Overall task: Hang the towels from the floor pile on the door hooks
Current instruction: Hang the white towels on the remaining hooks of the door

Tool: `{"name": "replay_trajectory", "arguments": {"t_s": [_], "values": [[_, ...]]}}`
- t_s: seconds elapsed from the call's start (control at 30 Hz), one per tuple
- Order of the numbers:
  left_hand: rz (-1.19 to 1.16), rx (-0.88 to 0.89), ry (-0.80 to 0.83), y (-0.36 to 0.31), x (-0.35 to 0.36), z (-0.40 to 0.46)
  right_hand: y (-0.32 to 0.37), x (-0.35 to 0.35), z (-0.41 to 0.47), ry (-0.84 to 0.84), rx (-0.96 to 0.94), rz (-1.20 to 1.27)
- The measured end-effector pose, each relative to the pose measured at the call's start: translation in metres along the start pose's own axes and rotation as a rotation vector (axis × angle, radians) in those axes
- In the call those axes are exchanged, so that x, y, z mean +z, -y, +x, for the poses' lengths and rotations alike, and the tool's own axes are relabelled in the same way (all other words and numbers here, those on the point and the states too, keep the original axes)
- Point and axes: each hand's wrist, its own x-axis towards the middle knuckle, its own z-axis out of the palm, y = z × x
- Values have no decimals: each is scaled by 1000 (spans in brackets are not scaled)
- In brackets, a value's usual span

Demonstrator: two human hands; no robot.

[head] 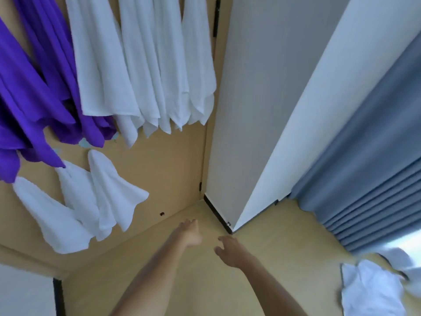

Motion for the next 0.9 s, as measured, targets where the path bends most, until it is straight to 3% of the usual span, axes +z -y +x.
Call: {"name": "replay_trajectory", "arguments": {"t_s": [0.33, 0.53, 0.77, 0.9], "values": [[408, 435, 111, -266, 90, -16, -223, -43, -132, -276, 454, 205], [594, 643, 163, -427, 198, -52, -370, -39, -240, -394, 677, 299], [788, 828, 177, -559, 296, -98, -503, -26, -337, -500, 847, 381], [874, 839, 199, -611, 331, -91, -562, -22, -351, -494, 912, 349]]}}
